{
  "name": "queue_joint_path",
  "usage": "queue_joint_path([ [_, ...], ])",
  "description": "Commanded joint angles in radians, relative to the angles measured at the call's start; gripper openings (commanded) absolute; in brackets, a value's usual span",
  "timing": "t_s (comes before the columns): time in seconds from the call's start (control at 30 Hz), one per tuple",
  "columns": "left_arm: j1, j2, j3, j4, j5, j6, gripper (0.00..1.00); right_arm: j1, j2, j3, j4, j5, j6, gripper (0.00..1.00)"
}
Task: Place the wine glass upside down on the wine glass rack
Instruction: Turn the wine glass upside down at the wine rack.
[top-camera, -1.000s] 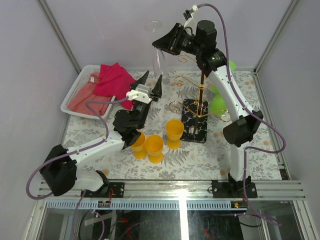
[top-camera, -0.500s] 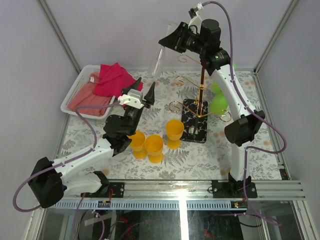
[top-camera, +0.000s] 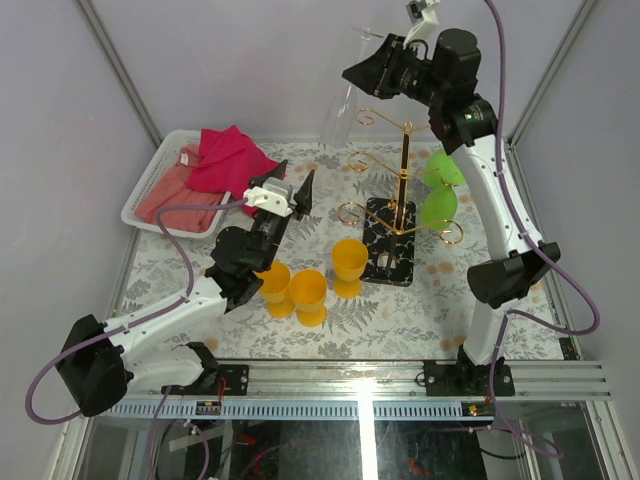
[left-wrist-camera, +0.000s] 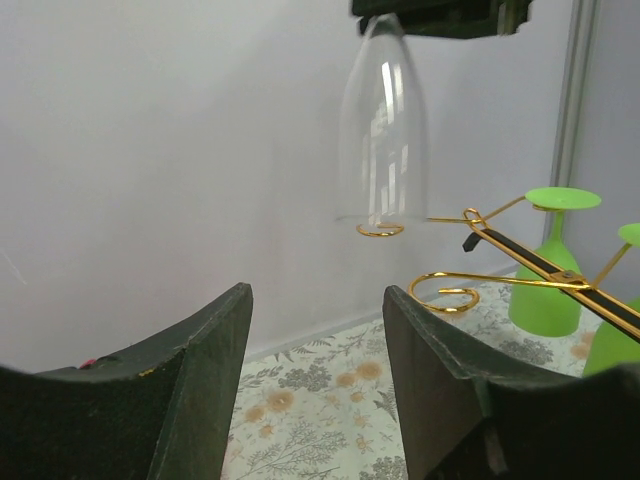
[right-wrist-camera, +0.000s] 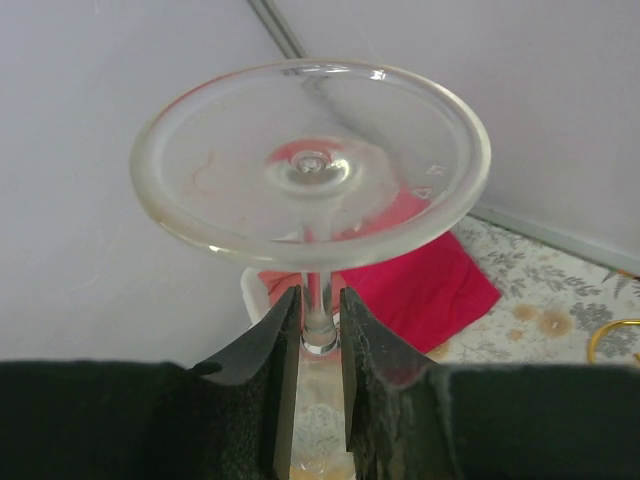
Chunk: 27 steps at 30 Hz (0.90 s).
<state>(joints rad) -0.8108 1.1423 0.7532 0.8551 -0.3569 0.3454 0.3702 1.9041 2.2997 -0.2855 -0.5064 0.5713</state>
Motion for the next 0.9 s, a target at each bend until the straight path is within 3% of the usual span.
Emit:
queue_joint_path([
  [0.0,-0.003,-0.002,0.018,0.064,-0.096,0.035,0.55,-0.021,-0.059,0.023,-0.001,-0.006,-0.05,0.0],
  [0.1,-0.002,0.035,0.024,0.159,-0.212,0.114,0.59,-0.021,-0.058,0.025,-0.02,-0.038,-0.048,0.0],
  [0.3,0.01,0.128,0.103,0.22,-0.234,0.172,0.61,-0.02,-0.008,0.107,-0.074,-0.154,-0.054,0.0],
  [0.7,0.014,0.207,0.24,0.096,-0.141,0.081,0.62,-0.013,-0.025,0.07,-0.086,-0.213,-0.1,0.0],
  [0.87,0.015,0.219,0.242,0.03,-0.109,0.017,0.61,-0.008,-0.043,0.031,0.001,-0.239,-0.085,0.0],
])
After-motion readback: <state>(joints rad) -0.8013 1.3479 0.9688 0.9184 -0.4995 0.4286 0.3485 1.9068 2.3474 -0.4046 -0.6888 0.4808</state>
